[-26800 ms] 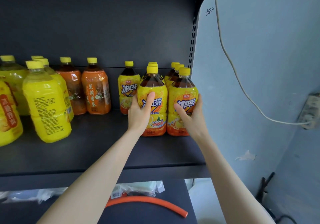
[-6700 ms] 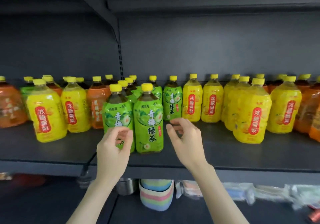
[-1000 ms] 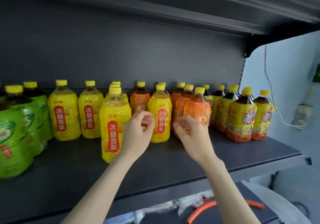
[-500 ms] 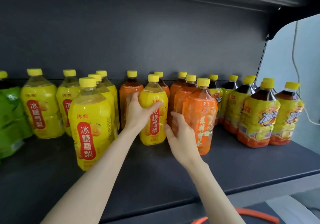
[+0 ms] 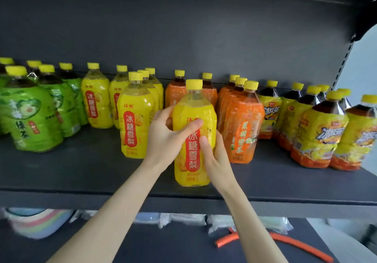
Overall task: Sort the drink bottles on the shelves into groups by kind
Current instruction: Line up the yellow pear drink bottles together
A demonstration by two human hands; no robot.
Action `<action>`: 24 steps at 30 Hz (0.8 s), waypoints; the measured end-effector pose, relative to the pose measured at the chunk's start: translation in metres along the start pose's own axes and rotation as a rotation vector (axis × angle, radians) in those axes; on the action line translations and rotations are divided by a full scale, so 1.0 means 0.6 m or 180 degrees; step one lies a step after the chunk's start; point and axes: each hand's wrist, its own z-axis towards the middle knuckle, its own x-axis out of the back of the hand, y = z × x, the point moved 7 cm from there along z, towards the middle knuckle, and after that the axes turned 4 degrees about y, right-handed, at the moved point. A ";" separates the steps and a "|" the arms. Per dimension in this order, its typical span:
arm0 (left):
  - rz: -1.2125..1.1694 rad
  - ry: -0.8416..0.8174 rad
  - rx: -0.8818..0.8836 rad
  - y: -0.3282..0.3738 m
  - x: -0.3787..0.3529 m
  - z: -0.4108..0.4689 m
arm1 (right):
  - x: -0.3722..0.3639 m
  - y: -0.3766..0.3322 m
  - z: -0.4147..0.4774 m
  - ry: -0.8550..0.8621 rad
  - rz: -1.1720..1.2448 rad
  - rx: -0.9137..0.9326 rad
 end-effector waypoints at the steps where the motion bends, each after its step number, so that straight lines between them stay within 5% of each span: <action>1: -0.0024 0.0001 -0.0014 0.009 0.011 -0.013 | -0.006 -0.005 -0.011 0.0006 0.0071 0.0018; 12: 0.0071 0.0211 -0.0396 0.062 0.198 -0.056 | -0.163 -0.059 -0.083 0.0052 0.0342 0.0003; 24: -0.0641 -0.0195 -0.0013 0.006 0.541 -0.097 | -0.532 -0.075 -0.201 -0.0052 0.0695 -0.0160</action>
